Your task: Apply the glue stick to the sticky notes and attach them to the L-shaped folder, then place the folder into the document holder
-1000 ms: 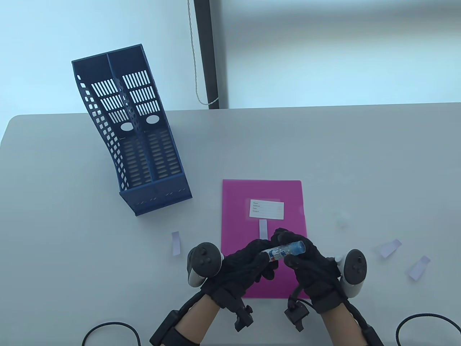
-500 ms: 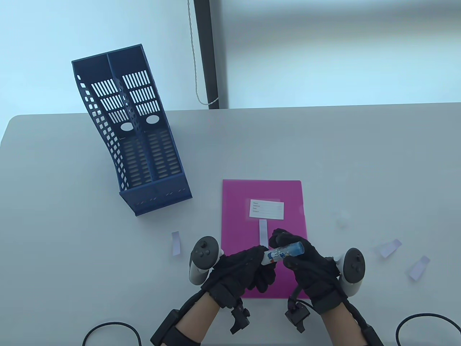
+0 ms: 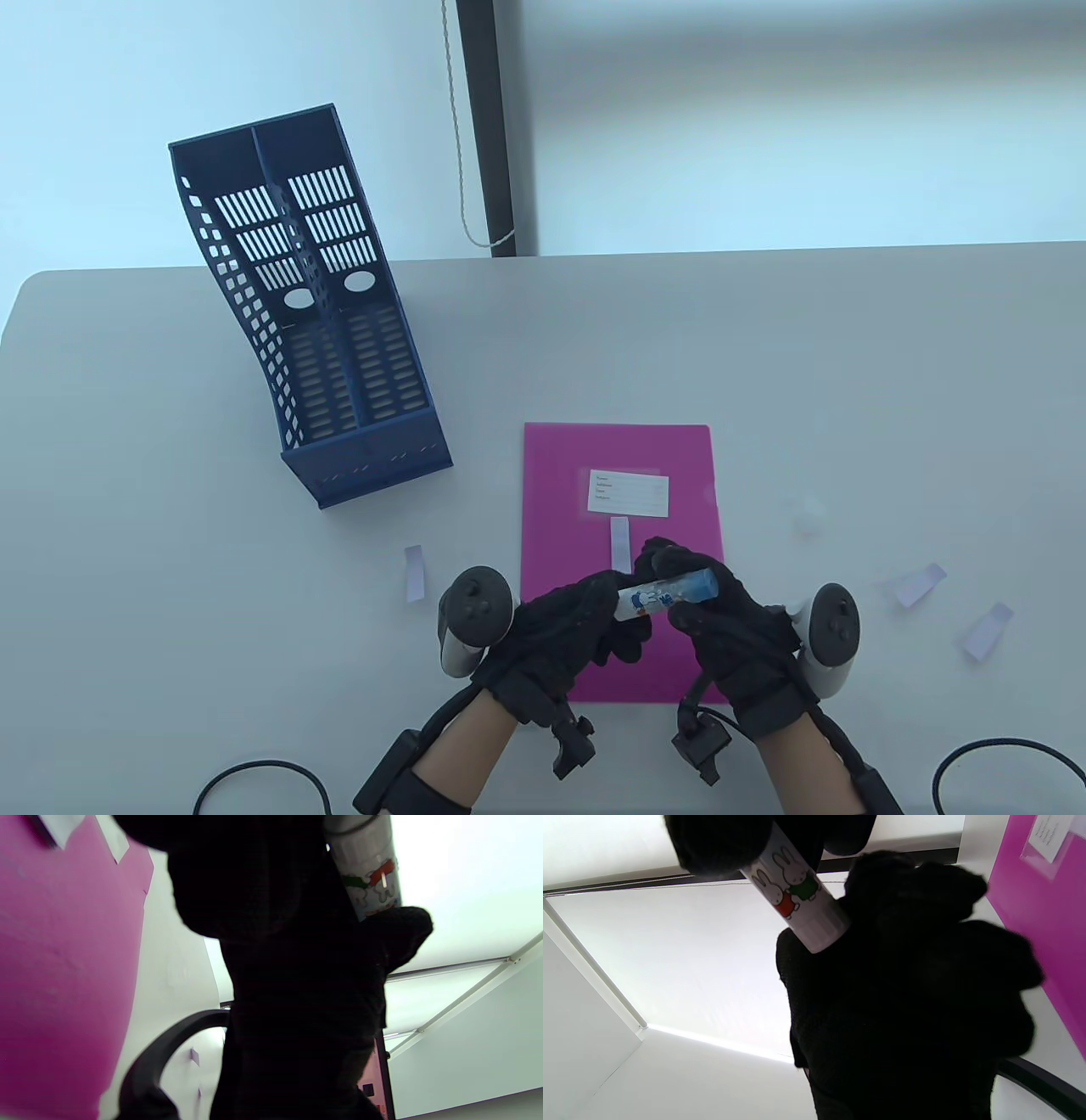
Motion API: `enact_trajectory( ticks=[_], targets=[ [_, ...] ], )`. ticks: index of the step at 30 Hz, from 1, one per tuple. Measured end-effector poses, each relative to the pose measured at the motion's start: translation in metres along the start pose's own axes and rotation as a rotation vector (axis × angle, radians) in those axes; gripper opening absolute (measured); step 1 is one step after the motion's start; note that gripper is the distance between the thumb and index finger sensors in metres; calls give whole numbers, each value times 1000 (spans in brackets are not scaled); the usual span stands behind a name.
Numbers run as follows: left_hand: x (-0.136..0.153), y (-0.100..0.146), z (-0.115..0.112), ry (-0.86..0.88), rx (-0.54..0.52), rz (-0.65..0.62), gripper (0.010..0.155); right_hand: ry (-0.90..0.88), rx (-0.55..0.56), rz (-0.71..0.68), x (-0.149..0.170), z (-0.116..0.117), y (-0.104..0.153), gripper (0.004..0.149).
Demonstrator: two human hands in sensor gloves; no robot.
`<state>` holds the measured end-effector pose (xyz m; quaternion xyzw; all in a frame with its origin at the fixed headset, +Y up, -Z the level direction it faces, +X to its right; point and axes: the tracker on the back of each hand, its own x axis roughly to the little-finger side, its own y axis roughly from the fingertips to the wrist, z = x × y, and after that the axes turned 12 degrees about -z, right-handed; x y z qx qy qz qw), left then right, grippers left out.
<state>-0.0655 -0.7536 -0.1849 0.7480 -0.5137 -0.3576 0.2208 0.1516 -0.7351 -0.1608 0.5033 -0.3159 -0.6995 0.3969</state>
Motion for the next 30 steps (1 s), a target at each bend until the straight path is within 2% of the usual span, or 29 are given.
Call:
enact_trajectory(
  ticks=[2, 7, 12, 14, 16, 18, 21, 30],
  targets=[
    [0, -1, 0, 49, -10, 10, 66, -12, 9, 4, 1, -1, 0, 56],
    [-11, -3, 3, -218, -8, -64, 61, 39, 50, 3, 1, -5, 1, 56],
    [-18, -3, 4, -353, -34, -97, 59, 29, 62, 14, 3, -5, 2, 56],
    [-16, -1, 5, -352, -65, -91, 58, 12, 59, 12, 3, -6, 2, 56],
    [-10, 0, 5, -295, -61, -57, 67, 1, 37, 7, 3, -4, 1, 56],
    [0, 2, 3, -110, -31, 0, 69, 12, 26, 10, 3, -2, 1, 56],
    [4, 1, 1, 35, 20, 42, 66, 14, 26, 13, 4, -2, 2, 56],
    [-9, -4, 2, -149, 29, -33, 60, 26, 65, 15, 4, -5, 3, 56]
  ],
)
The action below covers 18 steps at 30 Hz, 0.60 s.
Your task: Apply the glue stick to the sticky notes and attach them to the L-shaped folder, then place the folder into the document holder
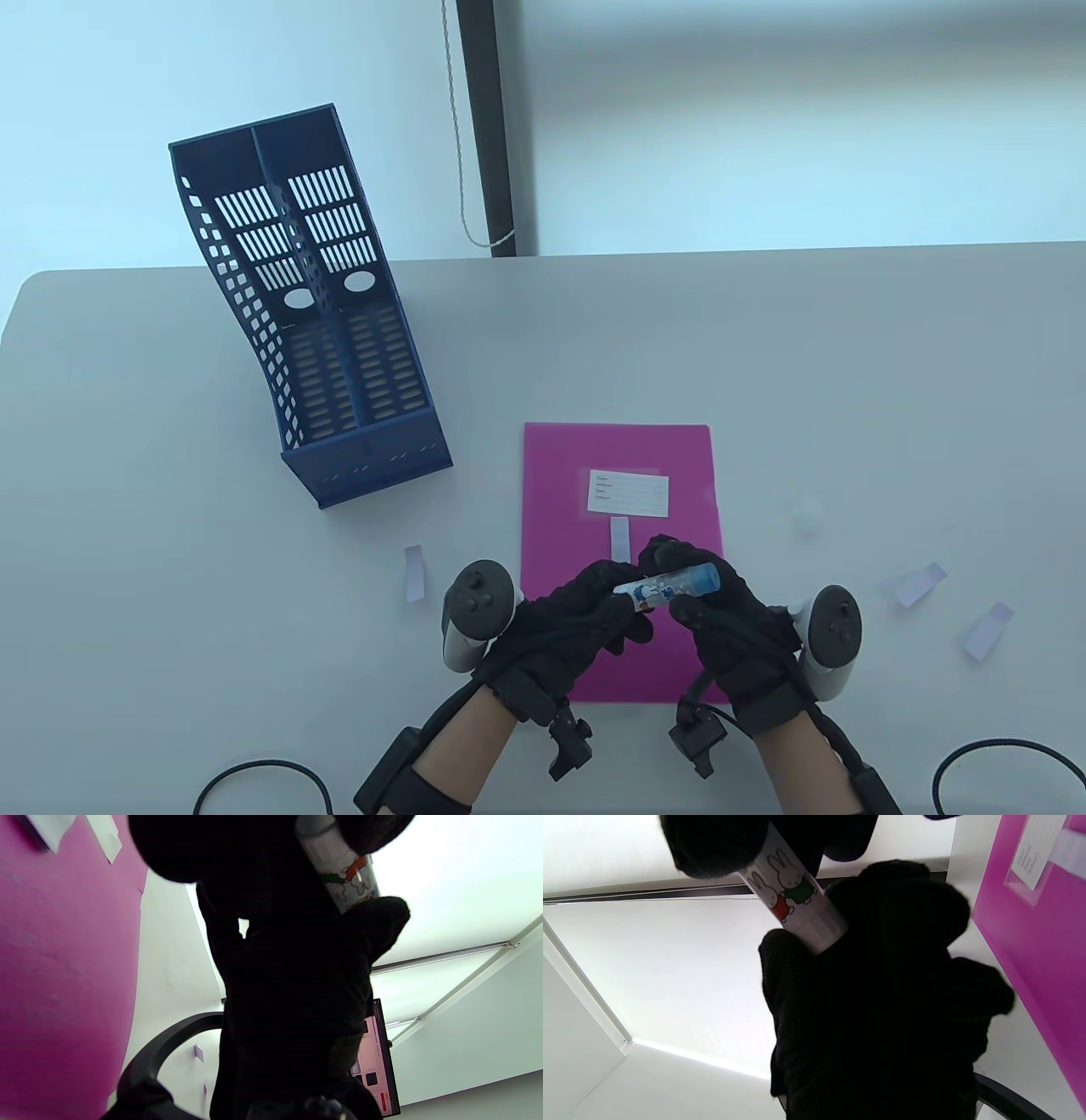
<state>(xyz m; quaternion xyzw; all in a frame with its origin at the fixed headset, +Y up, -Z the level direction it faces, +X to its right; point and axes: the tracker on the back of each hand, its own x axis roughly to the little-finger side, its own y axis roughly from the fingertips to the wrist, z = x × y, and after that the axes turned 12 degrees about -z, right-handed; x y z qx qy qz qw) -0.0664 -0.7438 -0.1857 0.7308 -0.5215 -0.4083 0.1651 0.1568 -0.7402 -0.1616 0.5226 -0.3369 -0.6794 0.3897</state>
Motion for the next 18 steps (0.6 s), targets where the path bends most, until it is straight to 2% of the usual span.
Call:
enact_trajectory(
  ticks=[5, 7, 10, 11, 14, 15, 18],
  targets=[
    [-8, 0, 4, -200, -36, -55, 62, -9, -6, 5, 0, 1, 0, 56],
    [-8, 1, 4, -212, -42, -55, 62, -7, -8, 2, 0, 1, 0, 56],
    [-2, 2, 4, -150, -31, -21, 67, -20, -10, 1, 0, 0, 0, 56],
    [2, 4, 2, -83, -18, -1, 71, -22, -20, -3, 0, 1, -1, 56],
    [9, 5, -3, 120, -10, 40, 67, -9, -35, -2, 0, 2, 0, 56],
    [9, 4, -3, 131, -14, 44, 65, -8, -33, -3, 1, 2, -1, 56],
    [5, 2, -1, 19, -3, 13, 64, -13, -33, -5, 0, 2, -1, 56]
  ],
)
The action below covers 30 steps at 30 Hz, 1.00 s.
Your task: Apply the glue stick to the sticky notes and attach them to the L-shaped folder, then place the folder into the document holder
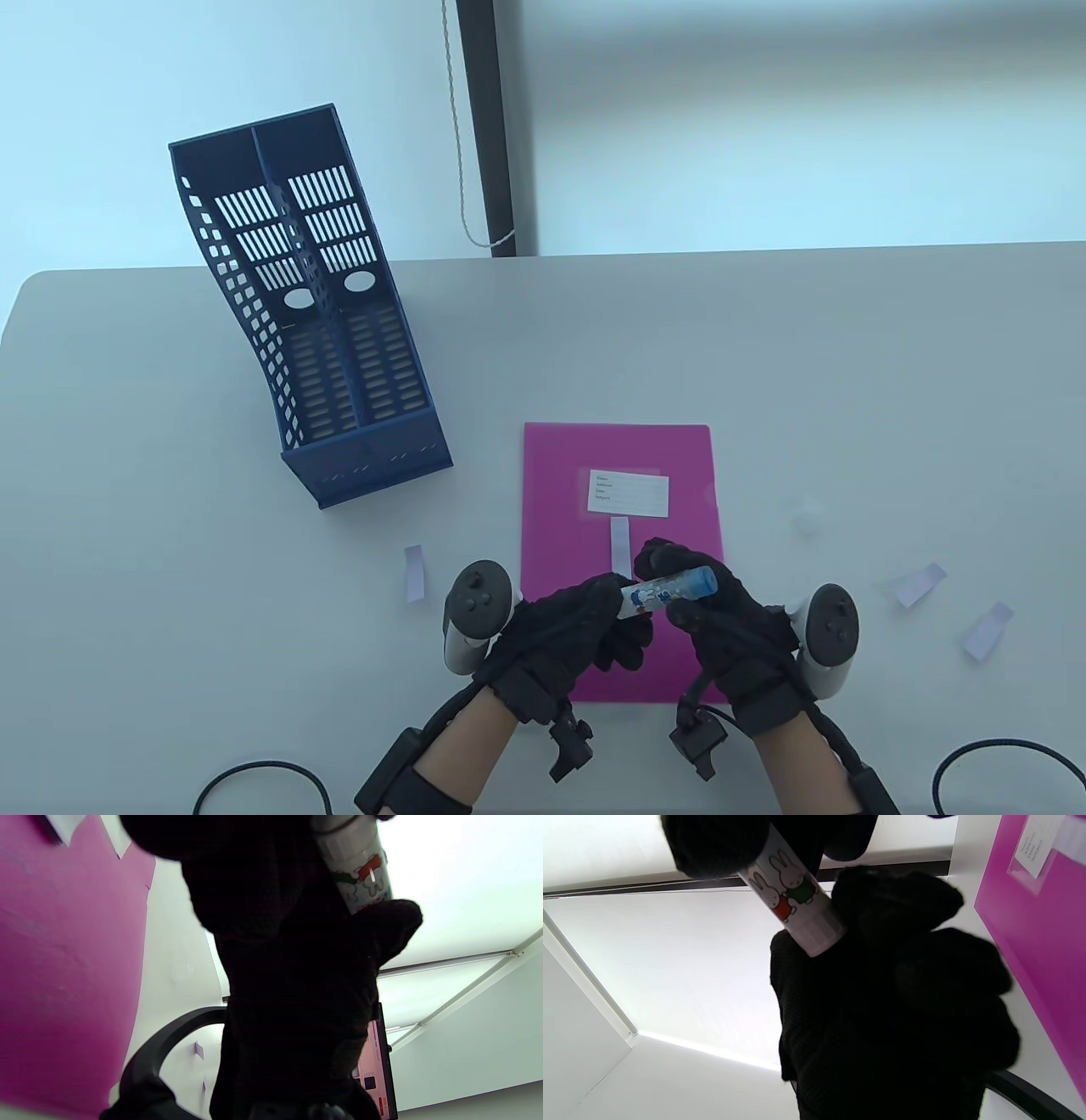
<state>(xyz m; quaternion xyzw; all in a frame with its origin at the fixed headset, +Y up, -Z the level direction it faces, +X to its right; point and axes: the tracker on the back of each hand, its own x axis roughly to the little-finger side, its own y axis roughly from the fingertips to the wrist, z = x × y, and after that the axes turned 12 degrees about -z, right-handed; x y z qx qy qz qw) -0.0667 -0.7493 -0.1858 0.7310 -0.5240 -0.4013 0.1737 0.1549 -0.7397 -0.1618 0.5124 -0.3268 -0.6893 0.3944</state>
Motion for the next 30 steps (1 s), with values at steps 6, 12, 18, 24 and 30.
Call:
enact_trajectory(
  ticks=[6, 12, 18, 24, 30],
  targets=[
    [-5, -1, 0, -81, -13, -25, 61, -7, 18, 6, 1, -2, 0, 56],
    [-5, 0, -2, -59, -21, -25, 61, -23, -10, 38, 3, 2, 2, 62],
    [-17, -3, -2, -254, -39, -77, 60, 54, -18, 26, -1, 2, 1, 61],
    [-28, -2, 5, -468, -41, -105, 67, 73, -18, 12, -14, -5, -2, 57],
    [-48, 0, 33, -799, 48, -79, 68, 297, -150, 173, -29, -31, 11, 57]
  ],
)
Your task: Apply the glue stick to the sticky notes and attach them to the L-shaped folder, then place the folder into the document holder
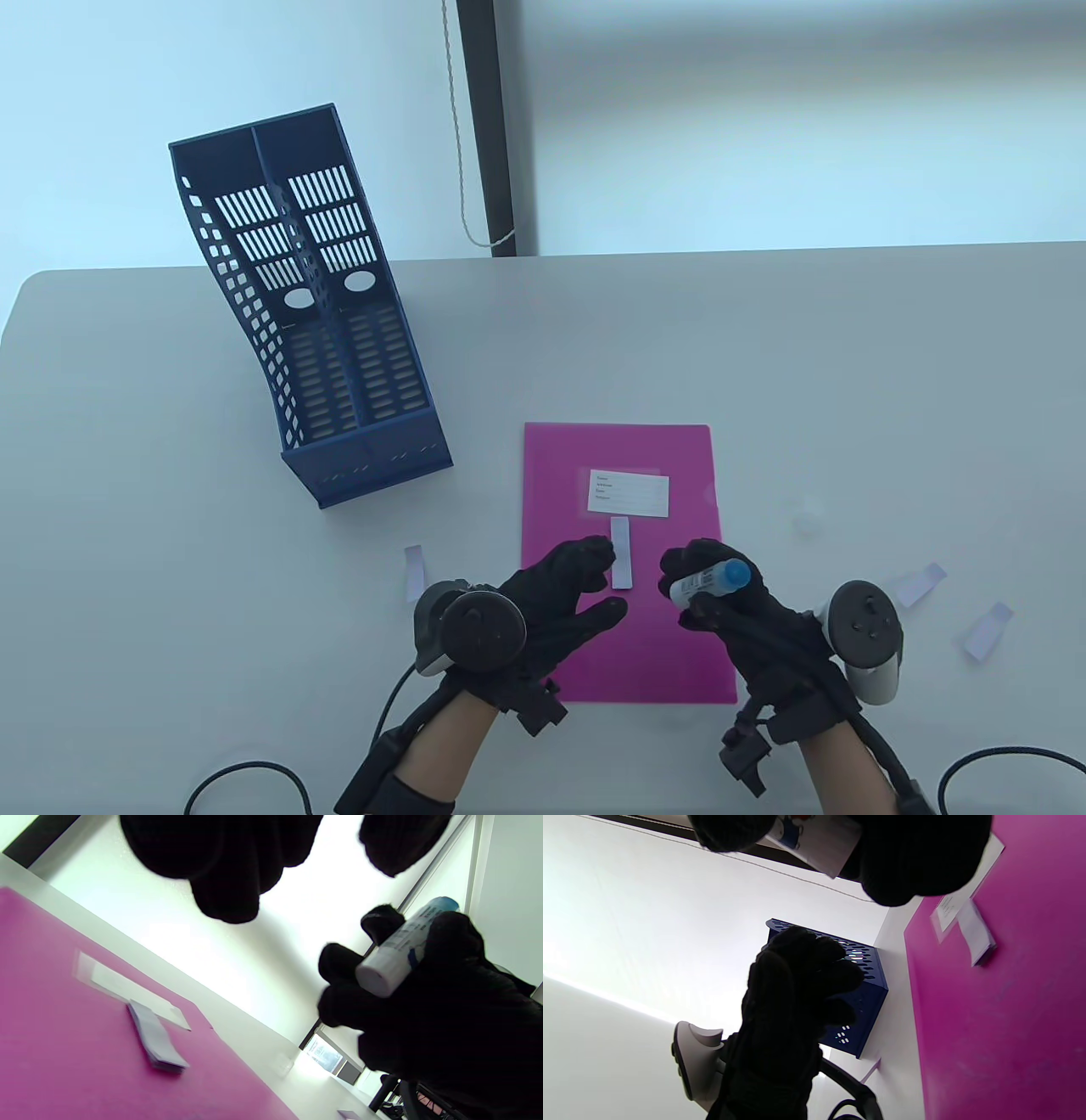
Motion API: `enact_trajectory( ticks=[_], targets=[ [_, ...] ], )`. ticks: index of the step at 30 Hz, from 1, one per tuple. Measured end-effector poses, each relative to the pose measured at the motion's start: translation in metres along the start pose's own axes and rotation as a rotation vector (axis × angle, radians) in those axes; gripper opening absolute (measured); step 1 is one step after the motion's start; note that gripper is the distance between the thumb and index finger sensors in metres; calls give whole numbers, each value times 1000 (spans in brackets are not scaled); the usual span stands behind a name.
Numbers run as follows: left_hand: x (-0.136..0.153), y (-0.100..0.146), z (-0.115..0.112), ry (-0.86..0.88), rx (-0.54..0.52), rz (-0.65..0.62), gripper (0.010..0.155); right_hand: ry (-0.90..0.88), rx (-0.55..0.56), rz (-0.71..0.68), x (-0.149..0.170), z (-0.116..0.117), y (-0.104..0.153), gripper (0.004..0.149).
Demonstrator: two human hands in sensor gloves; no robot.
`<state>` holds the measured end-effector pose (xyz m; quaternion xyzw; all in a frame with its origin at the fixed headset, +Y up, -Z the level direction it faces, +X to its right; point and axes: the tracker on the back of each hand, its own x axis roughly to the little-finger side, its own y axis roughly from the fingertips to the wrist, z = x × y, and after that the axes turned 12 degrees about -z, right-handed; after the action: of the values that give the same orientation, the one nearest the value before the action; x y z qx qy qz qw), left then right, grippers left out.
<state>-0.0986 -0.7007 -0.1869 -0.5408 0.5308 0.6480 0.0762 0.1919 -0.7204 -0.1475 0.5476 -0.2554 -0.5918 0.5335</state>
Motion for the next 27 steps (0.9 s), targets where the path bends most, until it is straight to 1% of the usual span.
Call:
enact_trajectory(
  ticks=[2, 4, 5, 6, 8, 9, 10, 11, 12, 13, 14, 15, 16, 17, 18, 21, 24, 27],
  targets=[
    [2, 5, 16, -120, 62, 32, 69, 137, -35, 33, 2, -7, 8, 58],
    [9, 13, 38, -272, 146, 92, 71, 299, -38, 59, 6, -10, 17, 60],
    [11, 16, 44, -317, 168, 113, 71, 351, -41, 56, 8, -11, 20, 61],
    [16, 23, 55, -398, 199, 145, 71, 408, -33, 41, 10, -11, 24, 61],
    [25, 33, 71, -514, 245, 203, 70, 457, 13, 27, 12, -12, 26, 60],
    [31, 40, 79, -566, 289, 242, 70, 475, 16, 29, 10, -12, 26, 60],
    [33, 44, 82, -593, 319, 261, 69, 487, 13, 27, 9, -12, 26, 60],
    [37, 51, 85, -636, 378, 281, 69, 509, 19, 23, 8, -11, 27, 59],
    [40, 58, 85, -674, 428, 291, 70, 526, 28, 22, 7, -10, 28, 58],
    [44, 66, 84, -721, 506, 303, 71, 535, 22, 28, 6, -9, 29, 58],
    [46, 71, 82, -743, 549, 315, 71, 536, 16, 33, 6, -9, 29, 58],
    [50, 80, 78, -776, 617, 334, 73, 531, -9, 39, 6, -9, 29, 60],
    [52, 84, 76, -789, 650, 343, 74, 527, -13, 49, 7, -10, 29, 62],
    [54, 90, 71, -800, 683, 354, 76, 514, 10, 54, 7, -10, 29, 64],
    [56, 93, 66, -805, 691, 350, 76, 510, 15, 57, 8, -12, 30, 66],
    [58, 95, 54, -811, 695, 331, 76, 535, 30, 48, 6, -15, 31, 60],
    [57, 91, 44, -850, 658, 293, 67, 536, 44, 48, 6, -16, 32, 58],
    [54, 85, 40, -915, 615, 234, 56, 541, 71, 45, 6, -18, 32, 57]
  ],
)
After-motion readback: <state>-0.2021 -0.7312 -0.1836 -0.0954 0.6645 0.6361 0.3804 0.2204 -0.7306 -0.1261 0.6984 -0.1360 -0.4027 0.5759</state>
